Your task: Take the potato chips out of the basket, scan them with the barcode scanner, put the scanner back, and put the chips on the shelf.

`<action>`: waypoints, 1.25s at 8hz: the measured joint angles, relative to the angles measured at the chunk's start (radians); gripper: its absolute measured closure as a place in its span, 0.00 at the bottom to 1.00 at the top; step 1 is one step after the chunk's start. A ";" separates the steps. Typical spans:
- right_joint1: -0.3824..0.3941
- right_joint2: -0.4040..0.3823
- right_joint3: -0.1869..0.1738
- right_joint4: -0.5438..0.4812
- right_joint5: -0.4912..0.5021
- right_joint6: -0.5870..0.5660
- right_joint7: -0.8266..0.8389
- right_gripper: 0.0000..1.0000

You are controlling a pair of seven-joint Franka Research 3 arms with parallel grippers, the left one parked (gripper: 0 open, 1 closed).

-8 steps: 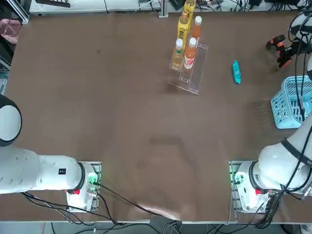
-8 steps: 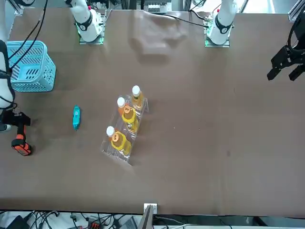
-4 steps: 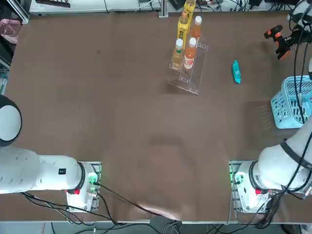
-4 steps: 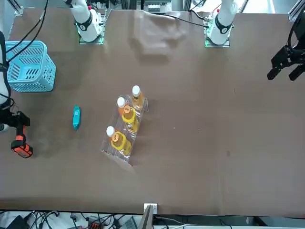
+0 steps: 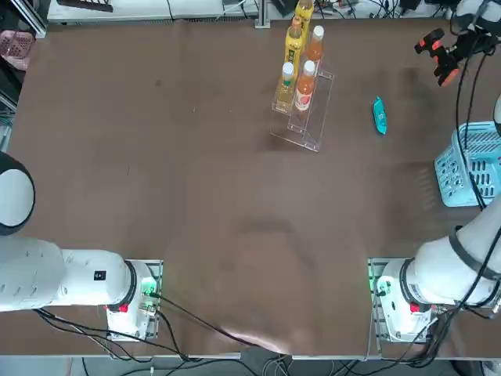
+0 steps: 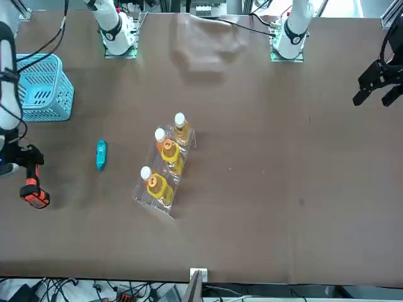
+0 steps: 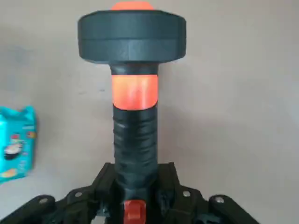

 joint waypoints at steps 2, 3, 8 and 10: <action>0.103 -0.128 0.001 -0.150 -0.094 -0.010 0.236 0.59; 0.156 -0.191 0.002 -0.232 -0.138 -0.011 0.369 0.59; 0.348 -0.349 0.006 -0.448 -0.167 -0.066 0.787 0.59; 0.413 -0.359 0.007 -0.464 -0.168 -0.105 0.909 0.59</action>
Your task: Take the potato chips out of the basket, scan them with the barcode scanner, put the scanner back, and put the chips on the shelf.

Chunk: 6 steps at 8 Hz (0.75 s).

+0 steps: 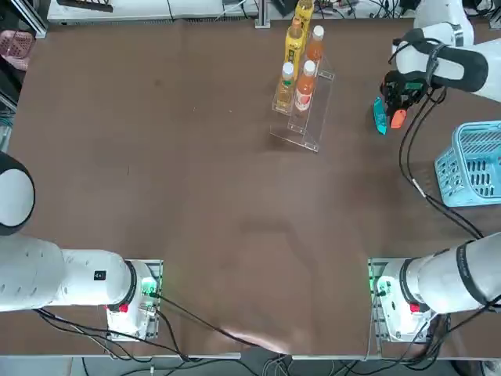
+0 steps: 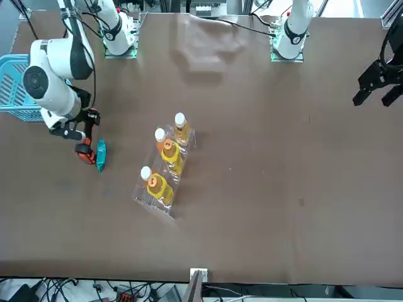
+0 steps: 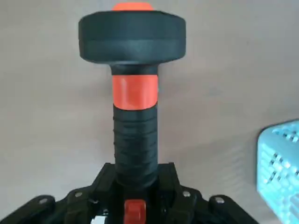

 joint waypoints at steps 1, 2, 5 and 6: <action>0.028 -0.005 0.000 -0.010 0.000 -0.003 0.049 0.59; 0.055 -0.008 0.000 -0.019 0.000 -0.003 0.096 0.59; 0.153 -0.009 0.001 -0.034 -0.018 -0.004 0.245 0.59; 0.169 -0.009 0.002 -0.042 -0.030 -0.004 0.278 0.59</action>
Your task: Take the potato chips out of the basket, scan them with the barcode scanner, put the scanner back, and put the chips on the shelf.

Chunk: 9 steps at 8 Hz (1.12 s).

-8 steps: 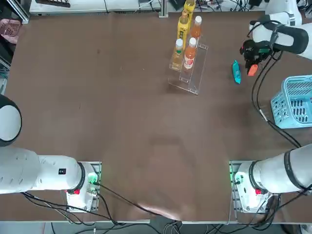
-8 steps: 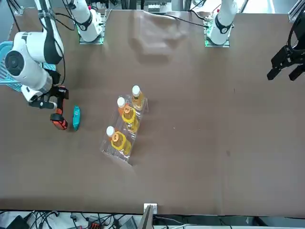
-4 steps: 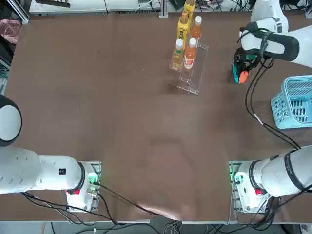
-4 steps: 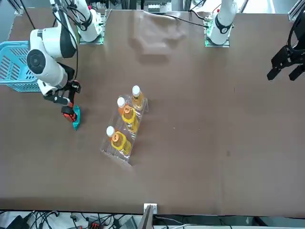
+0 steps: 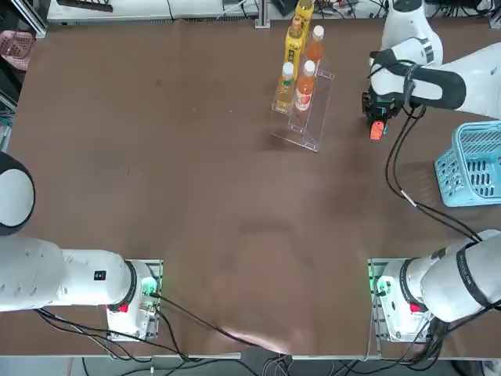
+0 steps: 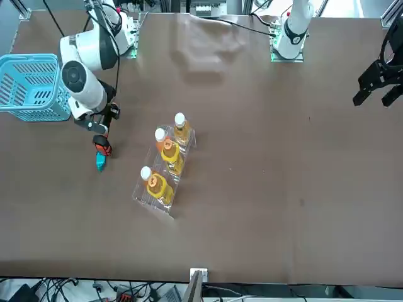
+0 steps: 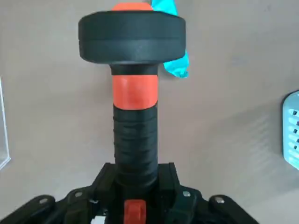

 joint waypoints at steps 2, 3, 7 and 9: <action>0.005 0.000 -0.002 -0.015 -0.008 0.000 0.026 0.59; 0.005 0.000 -0.006 -0.019 -0.019 0.000 0.028 0.59; 0.003 0.026 -0.012 -0.035 -0.054 0.020 0.088 0.59; 0.004 0.060 -0.012 -0.035 -0.064 0.037 0.119 0.59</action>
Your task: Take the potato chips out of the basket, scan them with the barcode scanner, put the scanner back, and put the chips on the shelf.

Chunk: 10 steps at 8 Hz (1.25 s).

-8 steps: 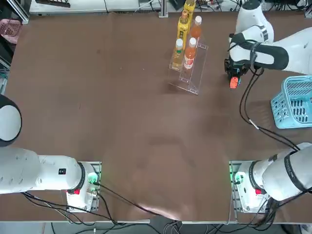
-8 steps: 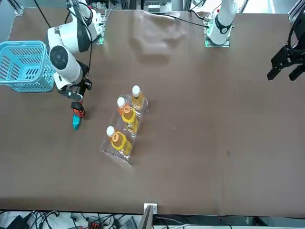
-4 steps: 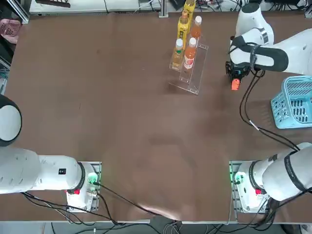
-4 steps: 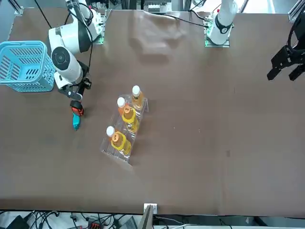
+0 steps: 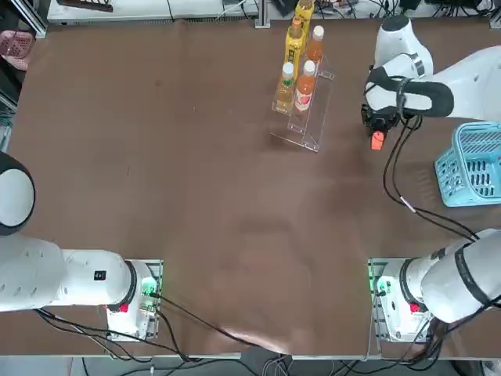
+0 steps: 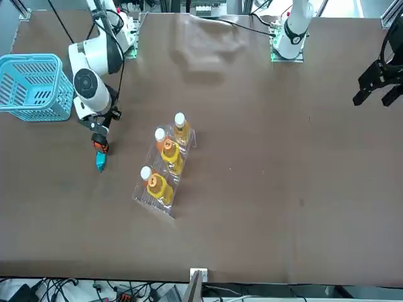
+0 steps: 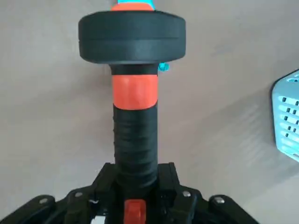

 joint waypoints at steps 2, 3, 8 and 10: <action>0.000 0.006 0.000 0.000 0.000 0.003 0.006 0.59; 0.000 0.007 0.000 0.000 0.000 0.003 0.007 0.59; 0.000 0.008 0.000 0.000 0.000 0.000 0.009 0.59; 0.000 0.008 0.000 -0.001 0.000 -0.002 0.009 0.59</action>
